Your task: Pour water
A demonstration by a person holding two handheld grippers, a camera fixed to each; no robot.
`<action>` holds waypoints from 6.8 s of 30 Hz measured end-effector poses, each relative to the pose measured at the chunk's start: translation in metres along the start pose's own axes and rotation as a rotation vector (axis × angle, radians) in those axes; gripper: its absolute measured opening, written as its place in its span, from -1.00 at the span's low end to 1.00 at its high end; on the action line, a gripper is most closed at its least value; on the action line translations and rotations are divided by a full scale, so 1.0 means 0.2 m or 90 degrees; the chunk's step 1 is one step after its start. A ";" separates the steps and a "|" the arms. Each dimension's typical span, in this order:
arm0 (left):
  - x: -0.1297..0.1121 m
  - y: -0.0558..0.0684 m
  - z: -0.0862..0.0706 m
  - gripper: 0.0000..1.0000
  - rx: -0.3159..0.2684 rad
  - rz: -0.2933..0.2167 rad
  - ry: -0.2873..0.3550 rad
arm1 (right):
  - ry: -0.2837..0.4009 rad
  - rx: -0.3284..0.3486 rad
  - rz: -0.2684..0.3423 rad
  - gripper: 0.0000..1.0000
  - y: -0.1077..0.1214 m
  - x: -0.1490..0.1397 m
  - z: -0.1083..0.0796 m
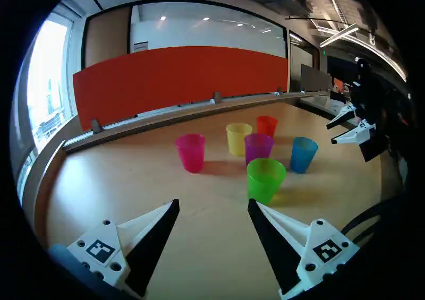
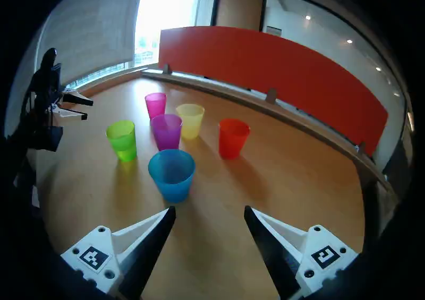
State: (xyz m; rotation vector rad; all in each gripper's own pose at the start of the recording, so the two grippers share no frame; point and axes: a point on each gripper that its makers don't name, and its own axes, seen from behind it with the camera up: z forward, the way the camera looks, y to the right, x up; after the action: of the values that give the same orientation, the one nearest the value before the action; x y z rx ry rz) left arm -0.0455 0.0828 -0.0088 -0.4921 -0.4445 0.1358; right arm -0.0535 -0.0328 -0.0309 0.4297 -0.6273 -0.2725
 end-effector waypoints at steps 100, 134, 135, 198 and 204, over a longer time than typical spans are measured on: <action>0.03 -0.33 -0.22 0.92 0.306 -0.092 0.298 | 0.322 -0.359 0.149 1.00 0.28 0.37 -0.28; -0.01 -0.30 -0.16 0.92 0.286 -0.083 0.281 | 0.339 -0.357 0.152 1.00 0.29 0.39 -0.30; -0.01 -0.30 -0.16 0.92 0.286 -0.083 0.281 | 0.342 -0.355 0.152 1.00 0.29 0.39 -0.29; -0.01 -0.30 -0.16 0.92 0.287 -0.083 0.281 | 0.391 -0.300 0.182 1.00 0.25 0.14 -0.08; -0.01 -0.30 -0.16 0.92 0.287 -0.083 0.281 | 0.391 -0.299 0.181 1.00 0.25 0.14 -0.08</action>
State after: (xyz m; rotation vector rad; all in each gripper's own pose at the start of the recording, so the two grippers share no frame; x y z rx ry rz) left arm -0.0315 0.0159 -0.0054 -0.0411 -0.0060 -0.0024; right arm -0.0167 0.0048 -0.0052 -0.0424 -0.0076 -0.0033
